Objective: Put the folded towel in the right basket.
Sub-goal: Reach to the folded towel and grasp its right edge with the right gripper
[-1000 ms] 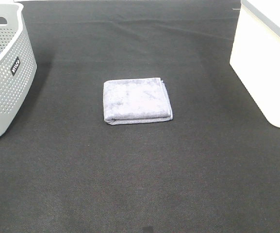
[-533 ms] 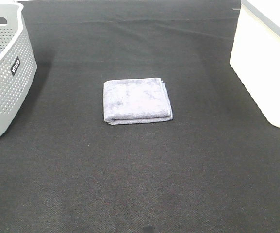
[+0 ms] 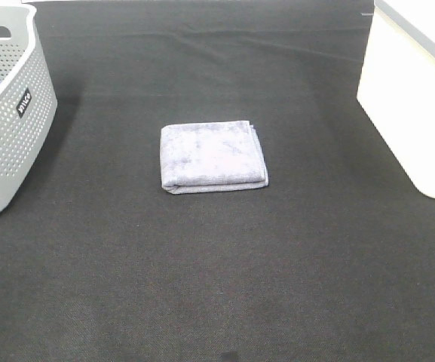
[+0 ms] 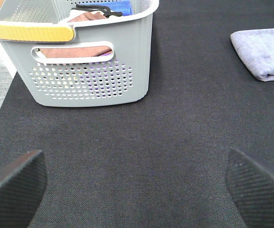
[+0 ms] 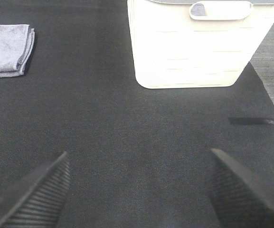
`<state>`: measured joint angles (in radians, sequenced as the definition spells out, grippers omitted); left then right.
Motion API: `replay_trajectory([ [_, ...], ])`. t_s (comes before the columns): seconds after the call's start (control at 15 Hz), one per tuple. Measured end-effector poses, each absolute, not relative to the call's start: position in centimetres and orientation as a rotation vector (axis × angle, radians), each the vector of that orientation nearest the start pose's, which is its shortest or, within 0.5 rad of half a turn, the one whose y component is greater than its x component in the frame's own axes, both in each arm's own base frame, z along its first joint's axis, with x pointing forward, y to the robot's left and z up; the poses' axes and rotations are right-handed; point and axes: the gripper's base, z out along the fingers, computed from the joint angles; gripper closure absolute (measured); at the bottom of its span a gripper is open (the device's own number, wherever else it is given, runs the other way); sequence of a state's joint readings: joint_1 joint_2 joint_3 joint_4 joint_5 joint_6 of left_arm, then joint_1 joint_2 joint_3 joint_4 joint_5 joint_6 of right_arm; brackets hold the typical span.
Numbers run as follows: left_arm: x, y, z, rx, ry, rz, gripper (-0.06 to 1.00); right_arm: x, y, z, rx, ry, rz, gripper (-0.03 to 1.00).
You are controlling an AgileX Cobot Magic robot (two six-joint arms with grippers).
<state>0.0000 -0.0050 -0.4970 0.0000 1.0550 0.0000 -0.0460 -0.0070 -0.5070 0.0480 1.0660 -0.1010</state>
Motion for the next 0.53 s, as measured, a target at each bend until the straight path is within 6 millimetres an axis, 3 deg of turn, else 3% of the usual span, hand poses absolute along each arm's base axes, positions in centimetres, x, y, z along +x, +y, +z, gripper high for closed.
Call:
replay_trajectory([
  [0.53, -0.51, 0.0, 27.69, 0.0, 2.037, 0.0, -0.03, -0.69, 0.41, 27.88, -0.059, 2.034, -0.035, 0.22],
])
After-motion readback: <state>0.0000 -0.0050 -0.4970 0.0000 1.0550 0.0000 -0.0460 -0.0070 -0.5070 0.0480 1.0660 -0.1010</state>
